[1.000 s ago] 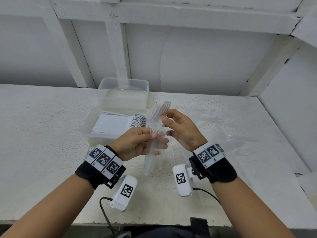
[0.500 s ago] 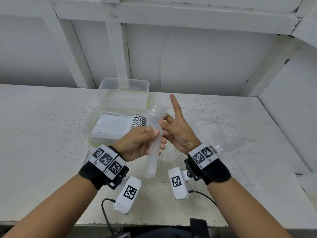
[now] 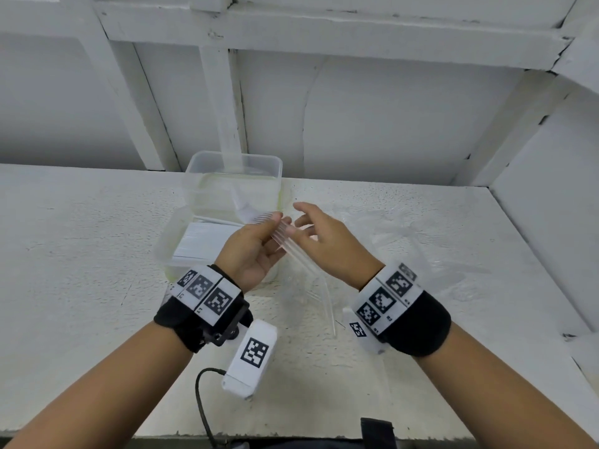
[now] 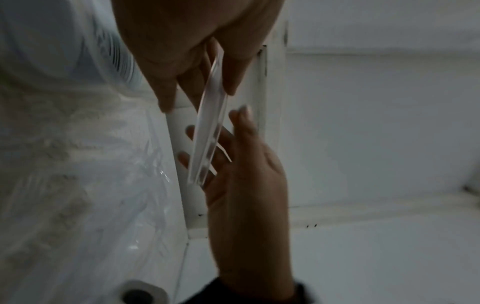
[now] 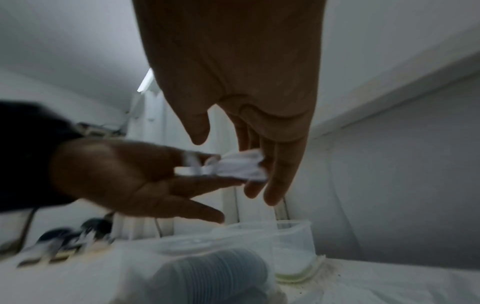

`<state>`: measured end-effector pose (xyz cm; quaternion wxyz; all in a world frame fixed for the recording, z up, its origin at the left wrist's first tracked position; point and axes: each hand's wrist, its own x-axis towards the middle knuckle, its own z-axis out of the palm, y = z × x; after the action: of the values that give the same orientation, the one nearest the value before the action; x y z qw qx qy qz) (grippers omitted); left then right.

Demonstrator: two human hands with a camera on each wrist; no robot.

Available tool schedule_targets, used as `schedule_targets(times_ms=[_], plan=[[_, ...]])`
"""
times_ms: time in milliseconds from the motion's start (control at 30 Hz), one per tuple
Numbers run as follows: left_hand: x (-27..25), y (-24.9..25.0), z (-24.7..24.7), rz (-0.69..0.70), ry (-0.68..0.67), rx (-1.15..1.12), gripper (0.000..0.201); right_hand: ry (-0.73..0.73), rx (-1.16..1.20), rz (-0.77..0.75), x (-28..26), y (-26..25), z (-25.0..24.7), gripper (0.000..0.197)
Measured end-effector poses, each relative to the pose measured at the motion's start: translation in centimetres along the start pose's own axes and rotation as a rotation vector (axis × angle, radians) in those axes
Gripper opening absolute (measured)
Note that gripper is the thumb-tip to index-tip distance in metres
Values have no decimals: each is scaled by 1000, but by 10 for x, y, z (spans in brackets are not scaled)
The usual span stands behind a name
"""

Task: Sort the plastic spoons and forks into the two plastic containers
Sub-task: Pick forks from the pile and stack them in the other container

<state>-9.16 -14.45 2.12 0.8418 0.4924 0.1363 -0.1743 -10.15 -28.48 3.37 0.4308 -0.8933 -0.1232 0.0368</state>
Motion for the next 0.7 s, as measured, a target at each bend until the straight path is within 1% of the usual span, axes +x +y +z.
schedule_targets(times_ms=[67, 167, 233, 300, 367, 433, 533, 567, 600, 633, 700], plan=[[2, 2, 2, -9, 35, -83, 12, -48, -206, -72, 3, -2, 10, 50], [5, 3, 4, -3, 57, -148, 13, -41, -417, -129, 12, -3, 17, 46], [6, 6, 4, 21, 61, -150, 14, -15, -550, -180, 17, -5, 16, 41], [8, 10, 3, 51, 48, -98, 14, -4, -641, -217, 23, -7, 12, 39], [11, 20, -1, 80, 19, -25, 14, -19, -659, -222, 30, -13, 7, 40], [15, 34, -9, 80, -23, 70, 15, -38, -640, -224, 42, -20, 0, 41], [24, 63, -26, 19, -72, 346, 30, -69, -554, -190, 68, -27, -13, 38], [27, 74, -33, 10, -67, 455, 31, -84, -516, -166, 79, -27, -17, 37], [31, 86, -39, 17, -48, 542, 27, -101, -480, -137, 91, -28, -21, 37], [35, 98, -47, 42, -11, 614, 22, -118, -449, -108, 102, -28, -23, 37], [48, 124, -66, 115, 107, 736, 17, -154, -406, -51, 126, -28, -25, 37]])
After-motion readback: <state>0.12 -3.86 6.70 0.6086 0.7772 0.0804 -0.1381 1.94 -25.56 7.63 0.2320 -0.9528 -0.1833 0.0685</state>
